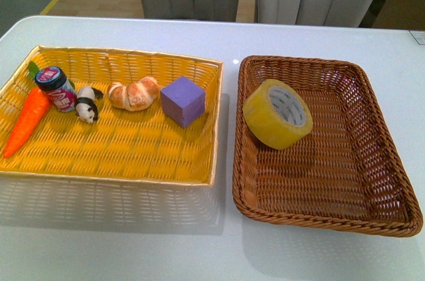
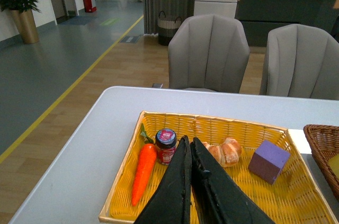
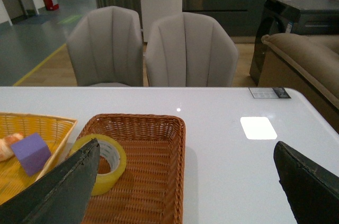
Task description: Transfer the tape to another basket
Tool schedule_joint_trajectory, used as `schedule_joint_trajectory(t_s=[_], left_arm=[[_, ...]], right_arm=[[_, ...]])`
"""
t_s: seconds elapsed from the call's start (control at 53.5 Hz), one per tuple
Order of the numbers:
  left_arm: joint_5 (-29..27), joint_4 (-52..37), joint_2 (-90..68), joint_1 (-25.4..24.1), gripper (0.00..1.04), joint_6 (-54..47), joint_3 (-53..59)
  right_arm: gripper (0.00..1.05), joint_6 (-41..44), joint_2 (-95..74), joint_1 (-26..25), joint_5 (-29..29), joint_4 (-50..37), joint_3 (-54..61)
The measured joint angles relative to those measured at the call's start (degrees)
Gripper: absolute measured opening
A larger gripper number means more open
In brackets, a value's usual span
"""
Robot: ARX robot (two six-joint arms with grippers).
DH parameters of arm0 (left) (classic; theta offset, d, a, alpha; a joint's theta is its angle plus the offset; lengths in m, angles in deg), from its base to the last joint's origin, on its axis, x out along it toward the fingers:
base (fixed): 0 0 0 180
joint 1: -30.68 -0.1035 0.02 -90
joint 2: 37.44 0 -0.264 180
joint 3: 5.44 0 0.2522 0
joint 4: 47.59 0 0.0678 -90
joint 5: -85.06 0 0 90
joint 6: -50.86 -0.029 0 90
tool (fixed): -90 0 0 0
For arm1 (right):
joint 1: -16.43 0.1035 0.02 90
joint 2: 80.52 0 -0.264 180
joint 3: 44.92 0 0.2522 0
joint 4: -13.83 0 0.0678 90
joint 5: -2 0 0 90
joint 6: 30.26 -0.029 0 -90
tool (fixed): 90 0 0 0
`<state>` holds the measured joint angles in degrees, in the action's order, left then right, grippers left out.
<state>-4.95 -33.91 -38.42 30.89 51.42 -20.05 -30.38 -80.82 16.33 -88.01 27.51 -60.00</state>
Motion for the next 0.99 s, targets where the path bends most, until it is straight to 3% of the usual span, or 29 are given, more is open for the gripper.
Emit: schedule_joint_trajectory(t_s=[0.15,0.673,0.991], left_arm=[[0.0,0.1,0.1,0.0,0.05,0.0,0.0],[0.0,0.1,0.1,0.0,0.97,0.0,0.0],[0.0,0.1,0.1,0.0,0.96,-0.1,0.0]], right_arm=[[0.96,0.0,0.0,0.0,0.0,0.0,0.0],[0.96,0.0,0.0,0.0,0.0,0.0,0.0],[0.96,0.0,0.0,0.0,0.0,0.0,0.0]])
